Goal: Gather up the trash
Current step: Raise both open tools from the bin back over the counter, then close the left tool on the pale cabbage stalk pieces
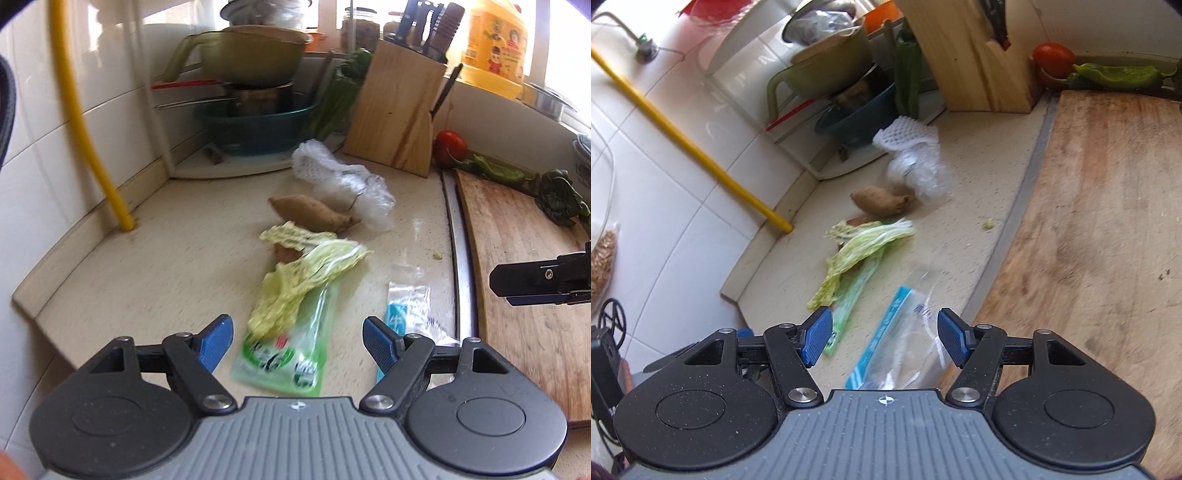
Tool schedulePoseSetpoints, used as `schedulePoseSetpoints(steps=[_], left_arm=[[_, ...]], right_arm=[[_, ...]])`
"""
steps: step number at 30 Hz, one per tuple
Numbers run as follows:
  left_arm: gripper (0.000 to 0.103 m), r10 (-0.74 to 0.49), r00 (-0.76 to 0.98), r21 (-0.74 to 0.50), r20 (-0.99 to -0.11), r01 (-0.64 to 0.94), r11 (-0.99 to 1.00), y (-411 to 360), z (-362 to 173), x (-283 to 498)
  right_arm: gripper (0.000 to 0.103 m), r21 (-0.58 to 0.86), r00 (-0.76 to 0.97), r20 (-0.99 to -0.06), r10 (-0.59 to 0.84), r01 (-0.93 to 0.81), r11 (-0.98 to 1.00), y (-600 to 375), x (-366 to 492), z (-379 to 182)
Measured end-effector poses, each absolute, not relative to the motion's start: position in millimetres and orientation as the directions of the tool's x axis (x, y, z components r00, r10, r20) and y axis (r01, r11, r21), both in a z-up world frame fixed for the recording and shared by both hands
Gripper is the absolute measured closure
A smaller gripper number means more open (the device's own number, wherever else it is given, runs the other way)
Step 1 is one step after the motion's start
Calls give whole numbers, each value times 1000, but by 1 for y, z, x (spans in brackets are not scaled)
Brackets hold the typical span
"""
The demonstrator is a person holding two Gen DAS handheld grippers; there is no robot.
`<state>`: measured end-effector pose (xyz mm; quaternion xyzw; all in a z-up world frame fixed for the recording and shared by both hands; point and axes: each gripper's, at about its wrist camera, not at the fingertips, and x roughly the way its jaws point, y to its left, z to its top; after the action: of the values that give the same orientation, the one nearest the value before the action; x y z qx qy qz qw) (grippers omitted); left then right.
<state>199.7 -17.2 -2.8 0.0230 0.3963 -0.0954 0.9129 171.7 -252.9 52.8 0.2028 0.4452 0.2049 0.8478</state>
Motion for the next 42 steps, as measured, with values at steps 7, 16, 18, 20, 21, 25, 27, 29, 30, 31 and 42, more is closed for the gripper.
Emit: schedulePoseSetpoints(steps=[7, 16, 18, 20, 21, 25, 27, 29, 30, 31, 42], left_arm=[[28, -157, 666, 14, -729, 244, 970, -35, -9, 231], [28, -185, 634, -37, -751, 240, 970, -44, -17, 276], [28, -174, 633, -23, -754, 240, 971, -49, -19, 284], [28, -175, 629, -15, -757, 251, 968, -51, -21, 291], [28, -177, 623, -14, -762, 258, 966, -52, -22, 294], [28, -165, 609, 20, -776, 285, 958, -57, -29, 300], [29, -160, 617, 41, -770, 298, 954, -58, -31, 297], [42, -149, 628, 61, -764, 300, 952, -56, -31, 294], [46, -149, 631, 63, -761, 302, 951, -53, -29, 293], [54, -156, 630, 56, -761, 303, 951, -49, -28, 293], [64, -251, 576, -69, -778, 319, 945, -13, -21, 304]], right_arm=[[31, 542, 517, -666, 538, -159, 825, -269, 188, 51], [30, 570, 506, -647, 571, -176, 803, -277, 187, 51], [30, 577, 507, -642, 575, -173, 798, -280, 184, 52], [28, 581, 514, -637, 575, -170, 796, -283, 181, 53], [27, 585, 517, -633, 576, -168, 794, -284, 179, 53], [27, 591, 532, -624, 572, -156, 791, -288, 175, 55], [27, 593, 538, -622, 568, -149, 791, -287, 174, 56], [27, 599, 538, -618, 573, -149, 787, -286, 175, 56], [27, 599, 538, -619, 573, -149, 786, -285, 176, 55], [27, 599, 535, -621, 573, -147, 787, -283, 177, 54], [27, 582, 450, -672, 589, -172, 795, -239, 197, 38]])
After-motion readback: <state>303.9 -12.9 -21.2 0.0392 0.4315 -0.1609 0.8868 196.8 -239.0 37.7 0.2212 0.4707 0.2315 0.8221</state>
